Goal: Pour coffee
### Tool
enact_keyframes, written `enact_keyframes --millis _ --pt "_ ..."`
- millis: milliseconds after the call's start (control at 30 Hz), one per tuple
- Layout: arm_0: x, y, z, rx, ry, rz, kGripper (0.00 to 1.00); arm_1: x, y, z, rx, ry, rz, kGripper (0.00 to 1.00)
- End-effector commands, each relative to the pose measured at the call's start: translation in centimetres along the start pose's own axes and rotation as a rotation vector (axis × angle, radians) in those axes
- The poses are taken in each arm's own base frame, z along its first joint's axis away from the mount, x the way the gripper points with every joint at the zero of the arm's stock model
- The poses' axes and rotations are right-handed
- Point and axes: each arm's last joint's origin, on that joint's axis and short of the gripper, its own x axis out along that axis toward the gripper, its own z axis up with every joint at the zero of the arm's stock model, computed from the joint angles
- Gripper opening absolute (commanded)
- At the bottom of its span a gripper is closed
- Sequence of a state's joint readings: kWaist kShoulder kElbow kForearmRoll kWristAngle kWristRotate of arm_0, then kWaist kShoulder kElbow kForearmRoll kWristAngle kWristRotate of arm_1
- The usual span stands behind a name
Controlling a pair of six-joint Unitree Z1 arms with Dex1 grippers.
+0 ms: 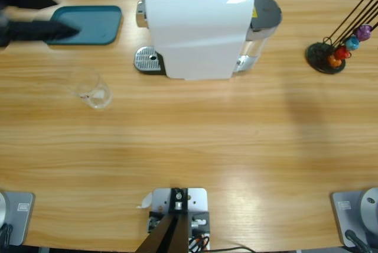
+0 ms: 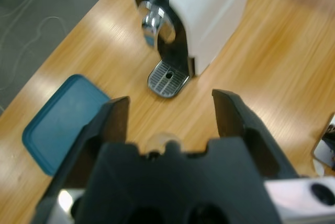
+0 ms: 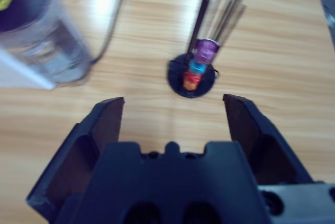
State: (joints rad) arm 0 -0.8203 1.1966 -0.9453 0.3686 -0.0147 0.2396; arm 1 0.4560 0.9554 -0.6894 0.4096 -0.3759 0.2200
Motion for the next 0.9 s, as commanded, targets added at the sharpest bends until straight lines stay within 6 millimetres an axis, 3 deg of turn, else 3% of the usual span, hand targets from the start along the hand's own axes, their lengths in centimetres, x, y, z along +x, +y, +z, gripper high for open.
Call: enact_keyframes --millis 33,200,400,533,767,800,833,900 --pt "-3.3 -2.1 -6.6 -0.041 -0.031 -0.057 0.968 5.7 -0.1 -2.7 0.071 0.05 -0.087 0.771" --pt "-1.9 -2.5 -8.0 -0.075 0.034 -0.075 0.968 7.8 0.0 -2.7 0.098 0.024 -0.104 0.757" --pt "-1.4 -2.2 -7.1 -0.085 0.031 -0.072 0.968 9.7 -0.8 -2.6 0.169 -0.024 -0.098 0.708" --pt "-0.9 -2.0 -6.1 -0.089 0.018 -0.067 0.968 10.8 -1.0 -2.6 0.187 -0.012 -0.101 0.605" --pt "-0.1 -1.7 -5.2 -0.089 0.031 -0.061 0.968 11.0 -1.3 -2.8 0.193 -0.012 -0.108 0.591" --pt "-0.1 -1.7 -5.2 -0.089 0.032 -0.06 0.968 11.0 -1.3 -2.9 0.192 -0.01 -0.11 0.572" --pt "-0.1 -1.7 -5.2 -0.089 0.032 -0.06 0.968 11.0 -1.3 -2.8 0.191 -0.012 -0.109 0.487" --pt "-0.1 -1.7 -5.2 -0.089 0.034 -0.061 0.968 10.9 -1.3 -2.8 0.189 -0.019 -0.106 0.467"
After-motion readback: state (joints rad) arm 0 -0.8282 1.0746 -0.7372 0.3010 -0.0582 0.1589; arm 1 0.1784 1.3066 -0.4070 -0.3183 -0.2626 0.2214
